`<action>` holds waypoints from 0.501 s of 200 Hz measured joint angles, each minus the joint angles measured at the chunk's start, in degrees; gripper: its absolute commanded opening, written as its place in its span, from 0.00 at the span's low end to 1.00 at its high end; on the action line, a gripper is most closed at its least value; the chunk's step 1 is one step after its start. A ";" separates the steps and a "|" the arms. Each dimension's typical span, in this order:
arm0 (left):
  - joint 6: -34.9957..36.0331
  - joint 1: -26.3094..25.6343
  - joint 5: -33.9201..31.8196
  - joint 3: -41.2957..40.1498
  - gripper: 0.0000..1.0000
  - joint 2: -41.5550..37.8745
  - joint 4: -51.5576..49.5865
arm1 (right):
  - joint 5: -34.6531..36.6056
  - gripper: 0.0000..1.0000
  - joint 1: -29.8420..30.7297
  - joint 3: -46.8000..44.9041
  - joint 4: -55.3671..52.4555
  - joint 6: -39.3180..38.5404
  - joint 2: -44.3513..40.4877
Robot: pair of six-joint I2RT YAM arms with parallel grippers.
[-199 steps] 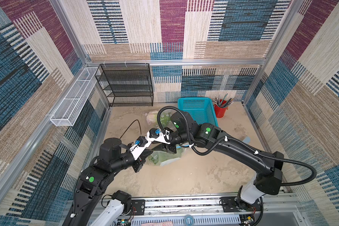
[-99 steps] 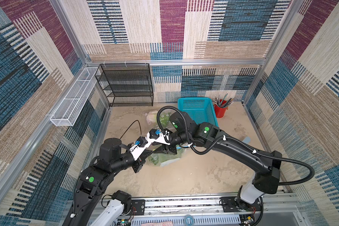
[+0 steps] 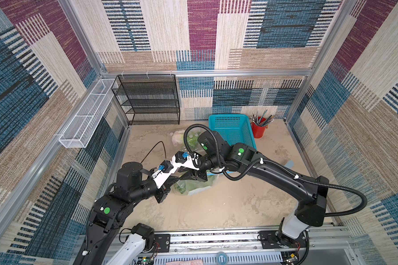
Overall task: Open the zip-top bag and take out the chinese cabbages
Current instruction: Unzip the zipper on the zipper food storage bag.
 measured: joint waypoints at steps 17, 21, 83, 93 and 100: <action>0.04 0.00 -0.02 0.00 0.00 0.00 0.00 | 0.00 0.34 0.00 0.00 0.00 0.00 0.00; 0.09 0.00 -0.02 0.00 0.00 0.00 0.00 | 0.00 0.35 0.00 0.00 0.00 0.00 0.00; 0.39 -0.07 0.07 0.00 0.00 0.00 0.00 | -0.26 0.44 -0.11 -1.75 0.37 0.00 -1.46; 0.39 -0.04 0.20 0.00 0.00 0.00 0.13 | -0.76 0.47 -0.33 -2.75 0.57 0.02 -2.38; 0.37 -0.04 0.26 0.00 0.00 0.00 0.42 | -1.20 0.48 -0.55 -3.61 0.94 0.02 -3.15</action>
